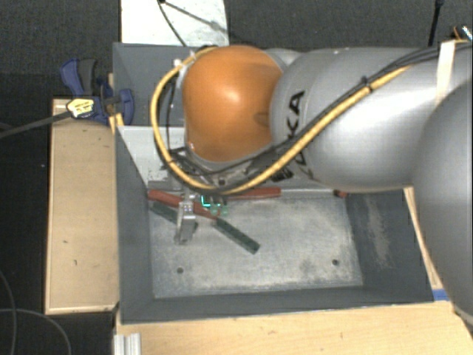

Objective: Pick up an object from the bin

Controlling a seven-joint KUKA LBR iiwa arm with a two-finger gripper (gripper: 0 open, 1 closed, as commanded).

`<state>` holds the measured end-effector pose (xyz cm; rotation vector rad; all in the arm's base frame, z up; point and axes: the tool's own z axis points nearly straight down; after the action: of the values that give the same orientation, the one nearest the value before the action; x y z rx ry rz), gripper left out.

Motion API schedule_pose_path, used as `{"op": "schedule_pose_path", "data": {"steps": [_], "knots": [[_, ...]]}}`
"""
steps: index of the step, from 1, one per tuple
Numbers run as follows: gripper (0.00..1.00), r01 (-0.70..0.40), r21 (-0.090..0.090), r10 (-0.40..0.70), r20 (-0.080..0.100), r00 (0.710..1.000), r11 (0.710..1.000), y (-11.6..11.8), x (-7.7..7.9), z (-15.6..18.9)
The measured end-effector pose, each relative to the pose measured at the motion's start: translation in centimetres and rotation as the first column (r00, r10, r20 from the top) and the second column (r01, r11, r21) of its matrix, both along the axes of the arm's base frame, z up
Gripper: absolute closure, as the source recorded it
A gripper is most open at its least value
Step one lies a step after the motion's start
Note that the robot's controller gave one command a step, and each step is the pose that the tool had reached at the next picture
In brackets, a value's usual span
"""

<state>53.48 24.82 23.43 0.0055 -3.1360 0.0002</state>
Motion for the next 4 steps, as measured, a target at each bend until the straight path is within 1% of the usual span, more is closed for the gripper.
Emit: {"op": "schedule_pose_path", "data": {"steps": [1,2,3,4], "knots": [[0.0,-0.189,0.0,0.189,0.008,0.982,0.982,-3.9,-3.9,5.1],[0.0,-0.032,-0.001,0.032,0.001,0.999,0.999,-1.8,0.6,-8.8],[0.0,-0.18,-0.002,0.18,0.001,0.984,0.984,-6.9,2.0,-16.7],[0.0,-0.218,-0.002,0.218,0.005,0.976,0.976,-12.0,2.3,-16.4]]}}
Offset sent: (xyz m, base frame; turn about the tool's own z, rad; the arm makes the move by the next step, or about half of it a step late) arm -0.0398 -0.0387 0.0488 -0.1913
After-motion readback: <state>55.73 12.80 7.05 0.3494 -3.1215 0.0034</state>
